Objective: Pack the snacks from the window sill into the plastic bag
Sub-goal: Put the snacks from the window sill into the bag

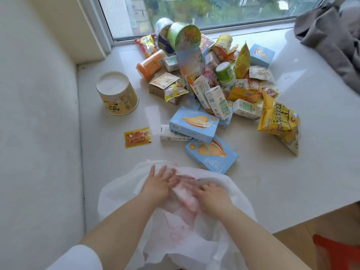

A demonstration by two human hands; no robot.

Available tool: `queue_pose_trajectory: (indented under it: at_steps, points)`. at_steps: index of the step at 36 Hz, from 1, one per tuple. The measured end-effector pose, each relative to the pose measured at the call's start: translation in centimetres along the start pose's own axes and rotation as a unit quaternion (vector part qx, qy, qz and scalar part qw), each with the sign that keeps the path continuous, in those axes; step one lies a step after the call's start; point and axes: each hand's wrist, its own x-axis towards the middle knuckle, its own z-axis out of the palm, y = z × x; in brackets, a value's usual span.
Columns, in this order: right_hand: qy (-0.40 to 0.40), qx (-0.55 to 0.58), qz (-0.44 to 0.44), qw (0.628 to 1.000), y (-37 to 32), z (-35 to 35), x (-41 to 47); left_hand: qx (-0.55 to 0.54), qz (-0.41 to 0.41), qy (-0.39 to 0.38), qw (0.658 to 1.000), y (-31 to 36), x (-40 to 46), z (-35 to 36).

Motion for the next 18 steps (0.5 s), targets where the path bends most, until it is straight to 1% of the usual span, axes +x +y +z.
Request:
queue_pose_trajectory:
  at_steps: [1,2,3,4,5,7,9,12,14,15,16,18]
  points:
    - [-0.072,0.017,0.0,0.997,0.4,0.5,0.3,-0.021,-0.002,-0.023,1.0,-0.1,0.3,0.2]
    - [-0.117,0.04,0.004,0.992,0.7,0.6,0.6,-0.048,-0.002,-0.042,0.998,-0.1,0.6,0.2]
    - [-0.121,0.063,0.005,0.991,1.1,0.5,0.9,-0.082,-0.002,-0.058,0.995,0.0,0.7,-0.3]
    - [-0.102,0.085,0.005,0.991,1.4,0.2,1.2,-0.12,-0.006,-0.06,0.991,-0.1,1.0,-1.0]
    - [-0.068,0.106,0.007,0.992,1.8,-0.3,1.6,-0.158,-0.016,-0.044,0.986,-0.3,1.3,-1.7]
    - [0.034,0.145,0.025,0.989,2.7,-1.5,2.4,-0.218,-0.049,0.044,0.974,-0.6,2.0,-3.4]
    - [0.129,0.198,0.082,0.968,3.8,-2.6,3.2,-0.235,-0.085,0.143,0.958,-1.1,2.8,-5.0]
    - [0.202,0.268,0.165,0.927,5.6,-4.3,4.8,-0.231,-0.126,0.242,0.934,-1.8,4.2,-7.5]
    - [0.231,0.277,0.205,0.91,7.0,-5.2,5.9,-0.217,-0.131,0.297,0.921,-2.3,5.4,-9.2]
    - [0.231,0.279,0.223,0.905,7.7,-5.5,6.3,-0.198,-0.127,0.311,0.921,-2.5,6.0,-10.0]
    - [0.218,0.276,0.24,0.905,8.4,-5.7,6.8,-0.178,-0.117,0.316,0.925,-2.7,6.6,-10.7]
    - [0.151,0.247,0.276,0.917,9.8,-5.9,7.6,-0.154,-0.084,0.297,0.939,-3.2,8.0,-12.0]
